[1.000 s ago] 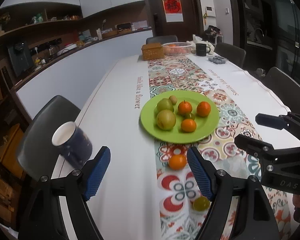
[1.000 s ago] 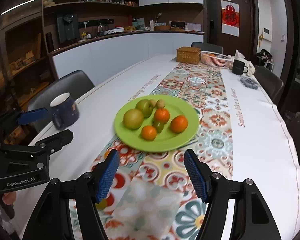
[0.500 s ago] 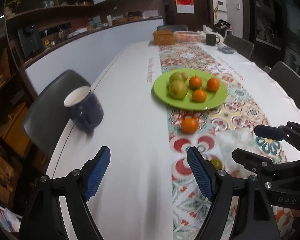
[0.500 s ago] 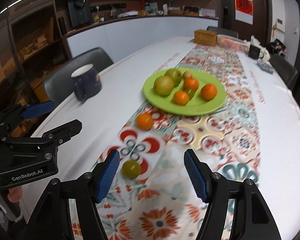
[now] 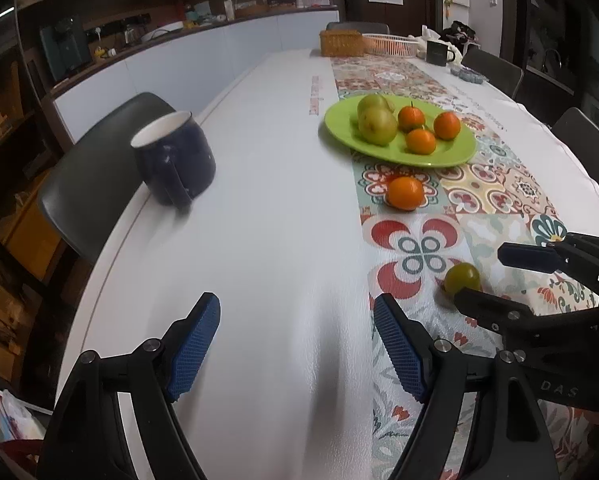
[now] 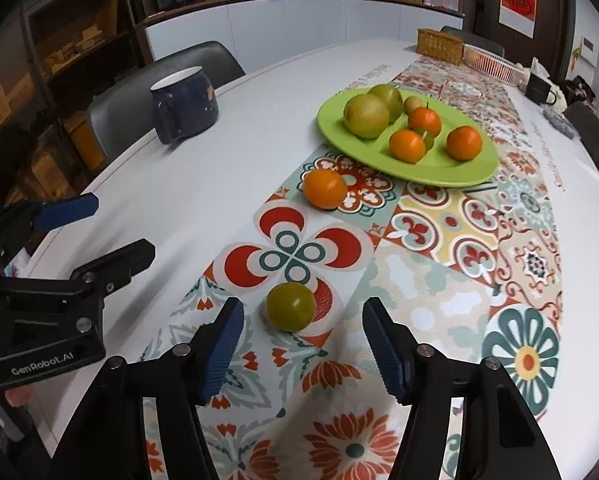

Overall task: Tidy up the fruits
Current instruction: 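Move both open tools toward the last mandarin and small green fruit, then grasp the small green fruit with the right tool while the left tool grasps the mandarin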

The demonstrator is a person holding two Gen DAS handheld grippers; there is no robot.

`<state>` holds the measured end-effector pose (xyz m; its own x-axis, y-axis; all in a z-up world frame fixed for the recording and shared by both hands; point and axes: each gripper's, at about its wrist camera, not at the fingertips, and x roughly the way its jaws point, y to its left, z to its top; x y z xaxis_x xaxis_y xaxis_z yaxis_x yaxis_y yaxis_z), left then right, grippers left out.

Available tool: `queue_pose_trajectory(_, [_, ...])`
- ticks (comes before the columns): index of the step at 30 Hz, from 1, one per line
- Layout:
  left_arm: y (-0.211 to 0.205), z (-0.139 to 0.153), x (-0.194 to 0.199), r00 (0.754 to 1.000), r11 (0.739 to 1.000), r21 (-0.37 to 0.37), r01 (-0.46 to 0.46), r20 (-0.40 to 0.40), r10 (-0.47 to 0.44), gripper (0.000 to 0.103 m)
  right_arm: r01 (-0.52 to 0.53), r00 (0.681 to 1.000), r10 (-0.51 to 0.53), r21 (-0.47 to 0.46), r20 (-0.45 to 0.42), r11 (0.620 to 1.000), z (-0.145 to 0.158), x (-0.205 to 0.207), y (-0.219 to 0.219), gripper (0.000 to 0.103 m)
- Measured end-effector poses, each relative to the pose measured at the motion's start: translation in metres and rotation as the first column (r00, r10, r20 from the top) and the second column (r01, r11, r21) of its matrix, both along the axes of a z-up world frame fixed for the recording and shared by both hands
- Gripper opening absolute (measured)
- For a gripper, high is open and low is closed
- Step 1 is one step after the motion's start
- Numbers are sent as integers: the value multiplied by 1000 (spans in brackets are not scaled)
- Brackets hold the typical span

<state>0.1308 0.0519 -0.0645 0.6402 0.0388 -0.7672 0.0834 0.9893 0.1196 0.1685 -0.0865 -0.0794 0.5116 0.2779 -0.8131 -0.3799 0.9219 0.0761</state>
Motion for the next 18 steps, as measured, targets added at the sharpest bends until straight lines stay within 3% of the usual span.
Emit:
queue_pose_trajectory(6, [-1,-11,4,1000,1000,-2,3,-29,-3,79,-3,1000,2,-11,-19,1000,-10,6,4,52])
queue_pose_trajectory(13, [-3,-16,8,999,1000,-3,22,-46,-22,79,-41,999,41,-7,-30,999,-14,6,10,32])
queue_pose_trajectory(18, [-7,-13,12,998,999,0,43,-38,-43,79,-43,999,43,8,-23,999,-11,5,8,31])
